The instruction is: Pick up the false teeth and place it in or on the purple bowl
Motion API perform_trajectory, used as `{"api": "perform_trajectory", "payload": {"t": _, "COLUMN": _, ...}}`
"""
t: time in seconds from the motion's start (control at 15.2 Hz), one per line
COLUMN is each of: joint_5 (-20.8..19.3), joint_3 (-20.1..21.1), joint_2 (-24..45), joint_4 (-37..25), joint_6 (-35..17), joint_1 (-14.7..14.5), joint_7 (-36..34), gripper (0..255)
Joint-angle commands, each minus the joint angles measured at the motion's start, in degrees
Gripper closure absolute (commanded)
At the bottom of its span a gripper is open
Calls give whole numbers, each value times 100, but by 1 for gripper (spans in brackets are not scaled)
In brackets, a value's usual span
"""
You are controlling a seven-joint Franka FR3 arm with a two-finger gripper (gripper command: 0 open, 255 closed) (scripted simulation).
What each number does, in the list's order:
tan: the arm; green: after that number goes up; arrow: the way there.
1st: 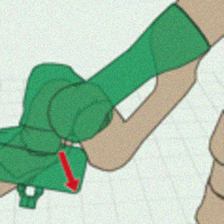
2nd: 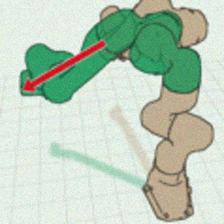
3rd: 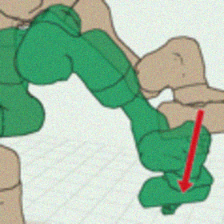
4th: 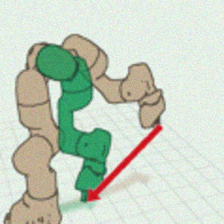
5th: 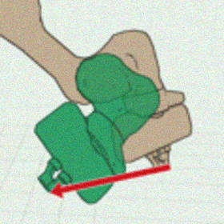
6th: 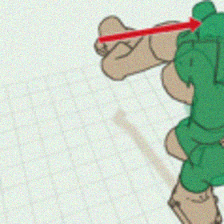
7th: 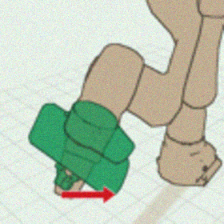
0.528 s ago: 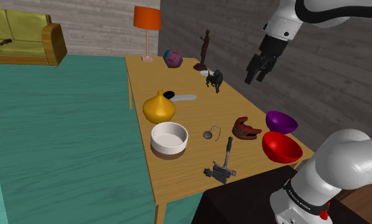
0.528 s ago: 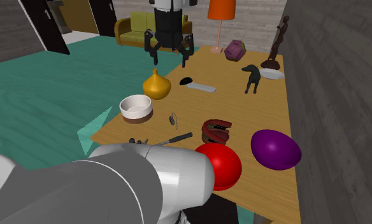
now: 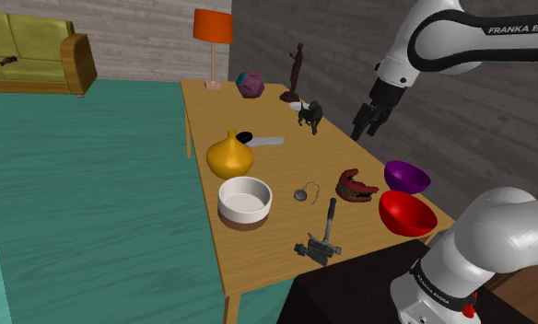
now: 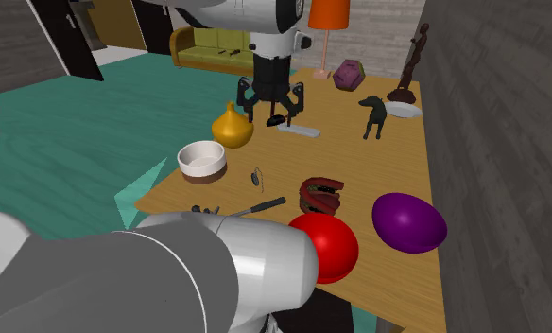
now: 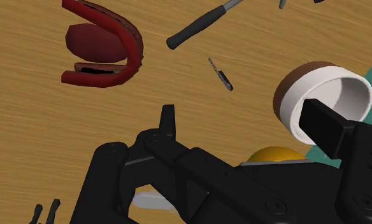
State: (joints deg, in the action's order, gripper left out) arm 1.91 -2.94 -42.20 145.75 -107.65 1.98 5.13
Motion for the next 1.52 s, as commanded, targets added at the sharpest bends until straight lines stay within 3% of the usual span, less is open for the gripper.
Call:
{"api": "perform_trajectory", "payload": {"t": 0.0, "joint_5": -73, "joint_3": -148, "joint_2": 133, "joint_4": 251, "joint_6": -375, "joint_1": 69, "joint_7": 173, "gripper": 0}}
{"api": "perform_trajectory", "payload": {"t": 0.46, "joint_5": -281, "joint_3": -681, "joint_2": 865, "joint_4": 904, "joint_6": -1706, "joint_1": 293, "joint_7": 772, "gripper": 0}}
{"api": "perform_trajectory", "payload": {"t": 0.92, "joint_5": -260, "joint_3": -1296, "joint_2": 2138, "joint_4": 1148, "joint_6": -3157, "joint_1": 386, "joint_7": 1513, "gripper": 0}}
{"api": "perform_trajectory", "payload": {"t": 1.45, "joint_5": 10, "joint_3": -1421, "joint_2": 2829, "joint_4": 1305, "joint_6": -3989, "joint_1": 215, "joint_7": 1735, "gripper": 0}}
